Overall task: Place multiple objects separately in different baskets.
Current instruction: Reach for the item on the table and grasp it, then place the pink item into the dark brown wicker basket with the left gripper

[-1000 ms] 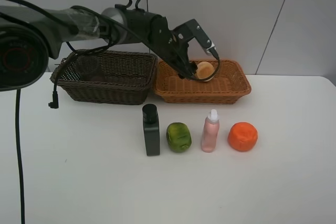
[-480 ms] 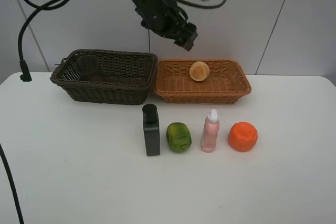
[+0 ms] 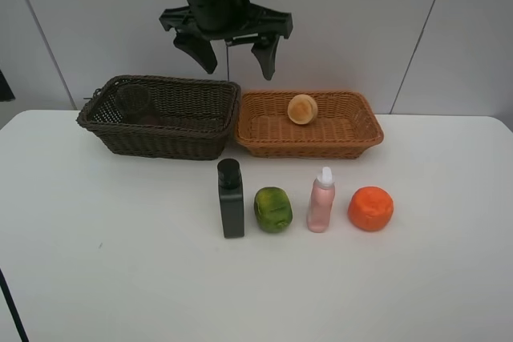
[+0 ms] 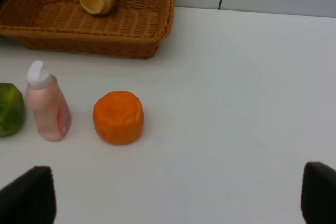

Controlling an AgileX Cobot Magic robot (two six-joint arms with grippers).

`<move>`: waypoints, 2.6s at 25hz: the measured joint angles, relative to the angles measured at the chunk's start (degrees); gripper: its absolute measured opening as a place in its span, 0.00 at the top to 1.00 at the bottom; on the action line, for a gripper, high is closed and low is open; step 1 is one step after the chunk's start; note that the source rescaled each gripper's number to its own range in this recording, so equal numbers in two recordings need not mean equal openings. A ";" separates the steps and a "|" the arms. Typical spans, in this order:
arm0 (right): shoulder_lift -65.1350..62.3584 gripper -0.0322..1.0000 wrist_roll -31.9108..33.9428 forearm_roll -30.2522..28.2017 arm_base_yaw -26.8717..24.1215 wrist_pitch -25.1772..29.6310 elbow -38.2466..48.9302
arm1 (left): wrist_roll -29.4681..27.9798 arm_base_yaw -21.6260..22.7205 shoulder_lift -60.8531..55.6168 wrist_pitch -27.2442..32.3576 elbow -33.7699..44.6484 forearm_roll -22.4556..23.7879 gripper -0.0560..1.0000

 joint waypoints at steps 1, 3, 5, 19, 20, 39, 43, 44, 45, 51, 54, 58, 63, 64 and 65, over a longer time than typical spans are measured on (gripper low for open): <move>0.00 0.00 0.00 0.00 0.00 0.00 0.00 | -1.48 -0.47 0.00 0.31 0.36 0.23 0.01; 0.00 0.00 0.00 0.00 0.00 0.00 0.00 | -3.47 -1.73 0.00 0.55 1.71 0.81 0.01; 0.00 0.00 0.00 0.00 0.00 0.00 0.00 | -4.71 -2.68 0.00 0.64 3.82 0.97 0.01; 0.00 0.00 0.00 0.00 0.00 0.00 0.00 | -8.69 -3.36 0.00 -6.50 24.56 1.01 0.01; 0.00 0.00 0.00 0.00 0.00 0.00 0.00 | -8.71 -3.36 0.00 -8.28 25.62 0.82 0.01; 0.00 0.00 0.00 0.00 0.00 0.00 0.00 | -8.95 -3.36 3.61 -14.51 27.72 -1.38 0.01; 0.00 0.00 0.00 0.00 0.00 0.00 0.00 | -9.14 -3.36 3.65 -14.38 27.72 -1.38 0.02; 0.00 0.00 0.00 0.00 0.00 0.00 0.00 | -9.23 -3.36 3.65 -14.33 27.72 -1.38 0.05; 0.00 0.00 0.00 0.00 0.00 0.00 0.00 | -9.43 -3.36 3.65 -14.20 27.72 -1.38 0.11; 0.00 0.00 0.00 0.00 0.00 0.00 0.00 | -9.58 -3.36 3.65 -13.98 27.72 -1.56 0.51; 0.00 0.00 0.00 0.00 0.00 0.00 0.00 | -9.58 -3.36 3.65 -13.98 27.72 -1.56 0.51; 0.00 0.00 0.00 0.00 0.00 0.00 0.00 | -9.58 -3.36 3.65 -13.93 27.72 -1.56 0.51; 0.00 0.00 0.00 0.00 0.00 0.00 0.00 | -9.58 -3.36 3.65 -13.13 27.72 -1.56 0.51; 0.00 0.00 0.00 0.00 0.00 0.00 0.00 | -9.58 -3.36 3.65 -12.93 27.72 -1.56 0.51; 0.00 0.00 0.00 0.00 0.00 0.00 0.00 | -9.58 -3.36 3.65 -12.69 27.72 -1.56 0.51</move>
